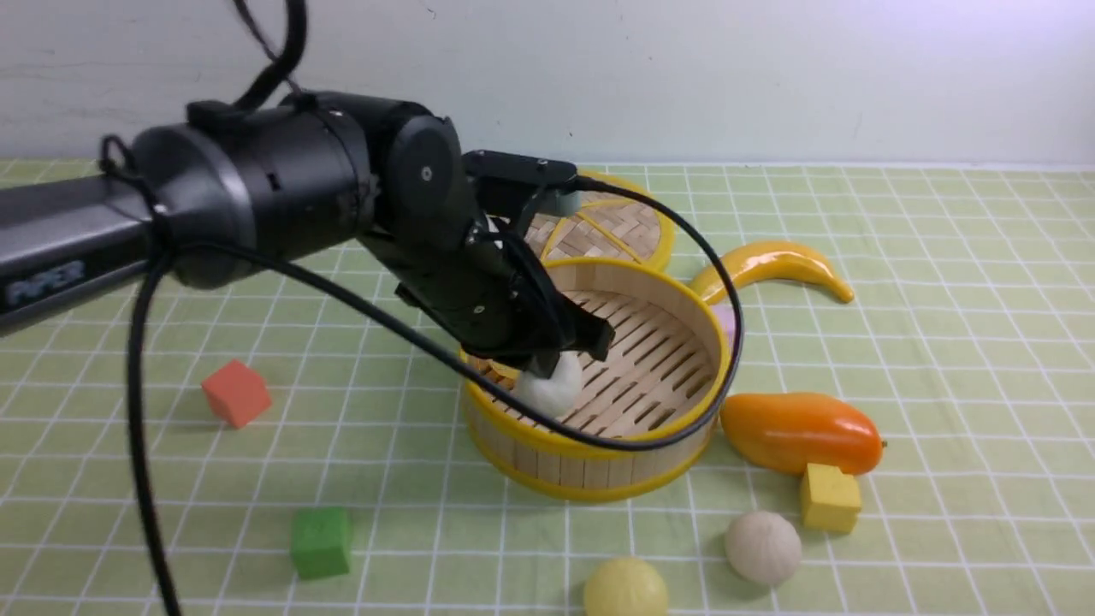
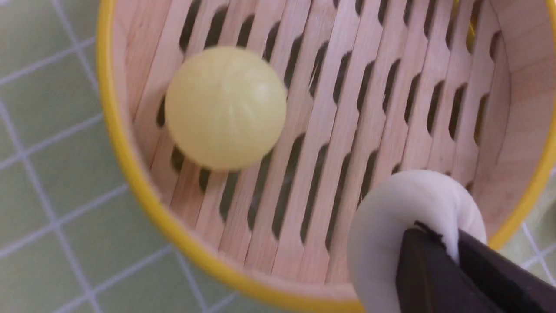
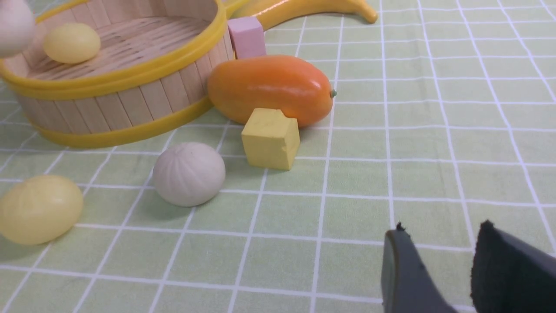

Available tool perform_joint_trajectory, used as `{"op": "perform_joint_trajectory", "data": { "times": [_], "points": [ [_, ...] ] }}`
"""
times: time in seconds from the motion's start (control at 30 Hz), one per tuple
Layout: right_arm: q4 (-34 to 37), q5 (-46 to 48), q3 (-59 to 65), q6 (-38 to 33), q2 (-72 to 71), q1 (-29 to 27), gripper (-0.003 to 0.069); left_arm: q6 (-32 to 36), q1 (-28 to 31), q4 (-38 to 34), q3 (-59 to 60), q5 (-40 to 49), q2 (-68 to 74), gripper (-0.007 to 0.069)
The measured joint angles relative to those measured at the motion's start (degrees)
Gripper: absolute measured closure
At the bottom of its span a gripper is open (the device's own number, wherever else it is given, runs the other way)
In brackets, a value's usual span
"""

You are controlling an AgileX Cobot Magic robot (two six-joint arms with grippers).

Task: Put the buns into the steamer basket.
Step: Use the left arm to put the steamed stuffed bun into the steamer

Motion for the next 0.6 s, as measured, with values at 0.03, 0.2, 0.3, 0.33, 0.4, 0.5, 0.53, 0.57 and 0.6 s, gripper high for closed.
{"op": "perform_joint_trajectory", "data": {
  "times": [0.03, 0.2, 0.3, 0.33, 0.4, 0.5, 0.53, 0.57, 0.6],
  "points": [
    [0.0, 0.0, 0.0, 0.0, 0.0, 0.0, 0.0420, 0.7, 0.0, -0.3, -1.5, -0.2, 2.0, 0.0629],
    [0.0, 0.0, 0.0, 0.0, 0.0, 0.0, 0.0420, 1.8, 0.2, 0.1, -8.7, 2.0, 11.1, 0.0554],
    [0.0, 0.0, 0.0, 0.0, 0.0, 0.0, 0.0420, 1.9, 0.4, 0.3, -11.1, 4.2, 13.2, 0.0443],
    [0.0, 0.0, 0.0, 0.0, 0.0, 0.0, 0.0420, 1.9, 0.4, 0.3, -12.1, 5.0, 13.5, 0.0379],
    [0.0, 0.0, 0.0, 0.0, 0.0, 0.0, 0.0420, 1.2, 0.4, 0.3, -13.4, 6.2, 13.6, 0.0277],
    [0.0, 0.0, 0.0, 0.0, 0.0, 0.0, 0.0420, -1.3, 0.4, 0.3, -16.2, 9.5, 13.6, 0.0129],
    [0.0, 0.0, 0.0, 0.0, 0.0, 0.0, 0.0420, -1.3, 0.4, 0.3, -16.4, 9.8, 13.5, 0.0129],
    [0.0, 0.0, 0.0, 0.0, 0.0, 0.0, 0.0420, -2.7, 0.4, 0.1, -17.8, 11.9, 13.2, 0.0085],
    [0.0, 0.0, 0.0, 0.0, 0.0, 0.0, 0.0420, -3.2, 0.3, 0.1, -18.5, 13.5, 12.5, 0.0078]
  ]
}}
